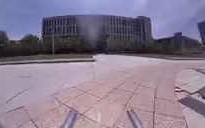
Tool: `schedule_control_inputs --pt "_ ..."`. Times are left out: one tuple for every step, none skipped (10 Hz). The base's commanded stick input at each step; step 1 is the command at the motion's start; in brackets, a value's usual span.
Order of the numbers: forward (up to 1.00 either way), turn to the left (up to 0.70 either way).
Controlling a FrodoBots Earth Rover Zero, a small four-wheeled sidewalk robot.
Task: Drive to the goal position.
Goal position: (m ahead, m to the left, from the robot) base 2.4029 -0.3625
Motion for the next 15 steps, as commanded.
schedule_control_inputs --pt "1.0 -0.34" --pt "1.0 -0.12" --pt "1.0 -0.02" --pt "1.0 0.0" --pt "1.0 0.0" --pt "1.0 0.0" --pt "1.0 0.0" --pt "1.0 0.0" --pt "1.0 0.0" --pt "1.0 0.0" --pt "1.0 0.0" --pt "1.0 0.0" --pt "1.0 0.0" --pt "1.0 -0.01" --pt "1.0 -0.04"
